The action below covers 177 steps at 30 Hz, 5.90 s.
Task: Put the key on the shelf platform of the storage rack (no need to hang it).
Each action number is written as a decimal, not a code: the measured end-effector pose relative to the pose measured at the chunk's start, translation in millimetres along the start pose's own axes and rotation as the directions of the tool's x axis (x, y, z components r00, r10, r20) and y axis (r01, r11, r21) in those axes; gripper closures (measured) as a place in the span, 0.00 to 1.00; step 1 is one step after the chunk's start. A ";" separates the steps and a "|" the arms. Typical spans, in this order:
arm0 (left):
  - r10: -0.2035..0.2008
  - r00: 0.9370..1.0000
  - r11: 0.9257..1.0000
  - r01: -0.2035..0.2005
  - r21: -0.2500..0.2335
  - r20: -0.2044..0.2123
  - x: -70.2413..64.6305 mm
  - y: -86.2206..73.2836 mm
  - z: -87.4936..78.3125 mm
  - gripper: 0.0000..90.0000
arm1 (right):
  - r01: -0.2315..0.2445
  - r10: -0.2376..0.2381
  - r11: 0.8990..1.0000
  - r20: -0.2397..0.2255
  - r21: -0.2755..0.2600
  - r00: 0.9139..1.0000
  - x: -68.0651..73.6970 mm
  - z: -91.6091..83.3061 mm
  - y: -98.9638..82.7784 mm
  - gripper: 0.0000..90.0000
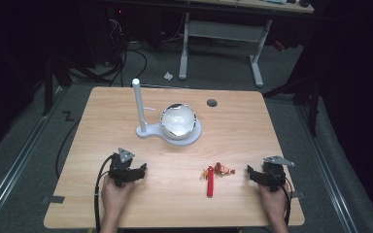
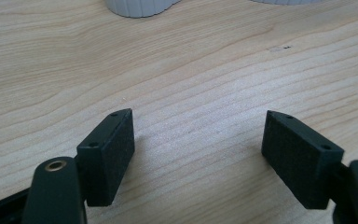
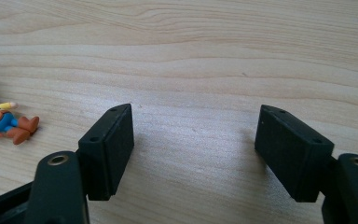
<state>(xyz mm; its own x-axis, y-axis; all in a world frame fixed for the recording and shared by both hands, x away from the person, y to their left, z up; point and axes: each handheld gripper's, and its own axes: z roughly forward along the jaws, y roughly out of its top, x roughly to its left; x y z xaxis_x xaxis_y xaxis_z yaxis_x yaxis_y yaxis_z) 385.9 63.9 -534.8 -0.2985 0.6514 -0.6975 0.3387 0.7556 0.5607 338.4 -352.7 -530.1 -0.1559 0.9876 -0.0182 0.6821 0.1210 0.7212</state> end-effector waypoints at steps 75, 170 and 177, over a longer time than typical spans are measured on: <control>0.002 1.000 1.000 -0.002 -0.006 -0.005 -1.2 1.9 4.7 0.28 | 0.260 -0.267 0.963 -0.374 -0.070 0.888 86.9 6.9 25.8 0.35; 0.005 1.000 1.000 -0.005 -0.004 -0.008 -0.9 0.8 3.8 0.25 | 0.140 -0.250 0.954 -0.449 -0.264 0.858 119.9 -10.4 219.4 0.51; 0.005 1.000 1.000 -0.005 -0.002 -0.007 -0.9 0.7 3.7 0.25 | 0.143 -0.234 0.960 -0.408 -0.240 0.883 129.9 -4.2 235.0 0.51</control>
<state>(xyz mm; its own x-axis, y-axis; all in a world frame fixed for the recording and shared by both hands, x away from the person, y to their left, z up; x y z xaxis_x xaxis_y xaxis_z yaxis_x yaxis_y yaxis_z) 389.7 63.6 -535.4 -0.3029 0.6560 -0.6913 0.3387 0.7522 0.5653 475.4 -196.5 -360.1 -0.5885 0.8025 0.0980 0.4611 0.2336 0.8560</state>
